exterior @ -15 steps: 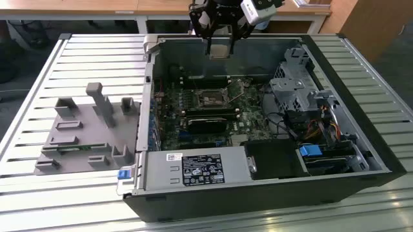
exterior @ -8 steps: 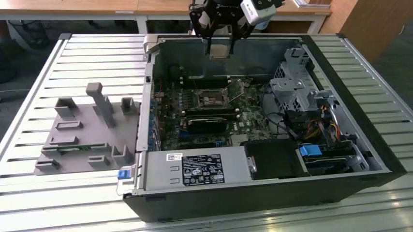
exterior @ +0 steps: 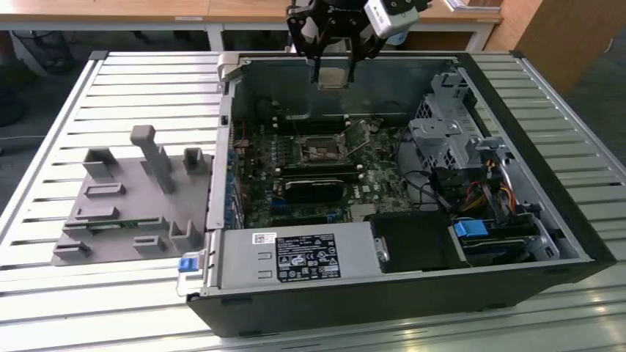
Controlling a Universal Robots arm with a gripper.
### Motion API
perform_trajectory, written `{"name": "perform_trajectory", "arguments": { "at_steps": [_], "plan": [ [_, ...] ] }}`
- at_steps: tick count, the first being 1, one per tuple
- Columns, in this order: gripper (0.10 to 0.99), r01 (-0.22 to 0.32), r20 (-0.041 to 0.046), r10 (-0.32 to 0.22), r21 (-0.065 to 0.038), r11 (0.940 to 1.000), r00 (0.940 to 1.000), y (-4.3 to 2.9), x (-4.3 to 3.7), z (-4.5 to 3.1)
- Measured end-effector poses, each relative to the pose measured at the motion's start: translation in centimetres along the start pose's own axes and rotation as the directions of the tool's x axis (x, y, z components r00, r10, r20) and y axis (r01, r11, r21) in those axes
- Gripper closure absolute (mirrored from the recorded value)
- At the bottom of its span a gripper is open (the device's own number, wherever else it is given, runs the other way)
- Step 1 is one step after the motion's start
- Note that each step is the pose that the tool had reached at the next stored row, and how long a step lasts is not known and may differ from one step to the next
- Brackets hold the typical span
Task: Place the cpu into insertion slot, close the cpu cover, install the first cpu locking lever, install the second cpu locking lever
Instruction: 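Place the cpu into insertion slot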
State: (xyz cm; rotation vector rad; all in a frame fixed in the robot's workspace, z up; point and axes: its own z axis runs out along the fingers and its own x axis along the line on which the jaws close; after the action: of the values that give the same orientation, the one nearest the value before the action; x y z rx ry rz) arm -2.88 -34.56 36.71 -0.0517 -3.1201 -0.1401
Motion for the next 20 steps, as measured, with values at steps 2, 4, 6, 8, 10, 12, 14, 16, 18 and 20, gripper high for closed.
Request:
{"name": "perform_trajectory", "arguments": {
  "at_steps": [2,4,6,8,10,12,14,16,18,20],
  "plan": [
    [0.557,-0.001,0.0001,0.001,0.0,1.0,1.0,0.0,0.0,0.0],
    [0.557,-0.003,0.0003,0.003,0.0,1.0,1.0,0.0,0.0,0.0],
    [0.557,-0.005,0.0005,0.005,0.0,1.0,1.0,0.0,0.0,0.0],
    [0.557,-0.008,0.0008,0.008,0.0,1.0,1.0,0.0,0.01,0.0],
    [0.557,-0.011,0.001,0.011,0.0,0.9999,0.9999,0.0,0.01,0.0],
    [0.557,-0.014,0.0013,0.014,0.0,0.9999,0.9999,0.0,0.01,0.0],
    [0.557,-0.017,0.0015,0.017,0.0,0.9999,0.9999,0.0,0.01,0.0],
    [0.557,-0.019,0.0018,0.019,0.0,0.9998,0.9998,0.0,0.01,0.01],
    [0.557,-0.022,0.002,0.022,-0.001,0.9998,0.9998,0.0,0.01,0.01],
    [0.557,-0.024,0.0022,0.024,-0.001,0.9997,0.9997,0.0,0.01,0.01]
  ]
}}
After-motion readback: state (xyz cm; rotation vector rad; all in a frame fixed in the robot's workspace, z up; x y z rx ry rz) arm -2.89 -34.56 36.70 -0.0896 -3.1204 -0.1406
